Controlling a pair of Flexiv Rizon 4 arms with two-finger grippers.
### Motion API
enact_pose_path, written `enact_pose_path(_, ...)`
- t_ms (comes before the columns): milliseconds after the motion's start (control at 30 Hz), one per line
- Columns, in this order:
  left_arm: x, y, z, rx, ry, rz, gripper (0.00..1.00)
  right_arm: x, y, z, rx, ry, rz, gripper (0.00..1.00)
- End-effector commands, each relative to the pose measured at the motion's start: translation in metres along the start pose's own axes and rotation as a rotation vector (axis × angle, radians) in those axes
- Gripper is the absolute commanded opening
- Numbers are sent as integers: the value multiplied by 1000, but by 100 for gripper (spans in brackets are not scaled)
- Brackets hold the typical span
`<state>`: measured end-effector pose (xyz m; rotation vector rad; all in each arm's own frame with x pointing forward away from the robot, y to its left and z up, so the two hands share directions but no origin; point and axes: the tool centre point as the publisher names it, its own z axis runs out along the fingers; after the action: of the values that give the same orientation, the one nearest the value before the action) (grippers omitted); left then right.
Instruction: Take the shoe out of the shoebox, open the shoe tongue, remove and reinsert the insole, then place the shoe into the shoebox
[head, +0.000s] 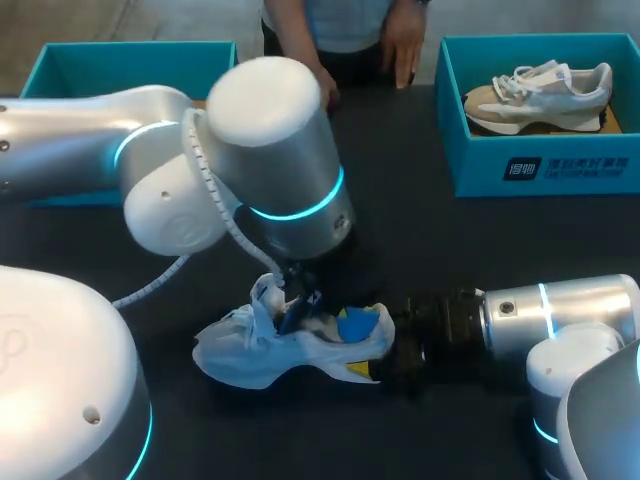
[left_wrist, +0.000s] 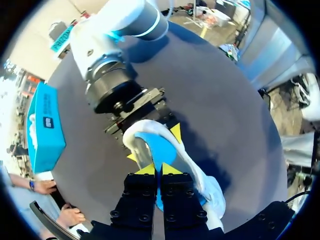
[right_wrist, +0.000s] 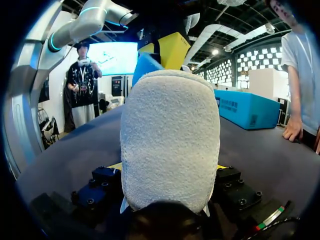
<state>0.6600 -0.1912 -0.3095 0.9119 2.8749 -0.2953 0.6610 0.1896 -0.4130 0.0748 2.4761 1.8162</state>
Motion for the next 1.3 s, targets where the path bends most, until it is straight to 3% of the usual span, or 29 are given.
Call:
enact_pose_path(33,10,18,-11,83,-41,-28,0,1,1,1,3,-2,0,0)
enact_pose_path(333,14,27,-20,198,-87,-103,0,1,1,1,3,-2,0,0)
enact_pose_path(533,15,28,-20,235,-94,-134,0,1,1,1,3,-2,0,0)
enact_pose_path(1133,0,-13,-12,246,-147,-196,0,1,1,1,3,-2,0,0)
enact_pose_path(1200,-3,-14,-11,239,-153,-203,19,1,1,1,3,-2,0,0)
enact_pose_path(1300,-6,-16,-10,233,-156,-208,20,1,1,1,3,-2,0,0)
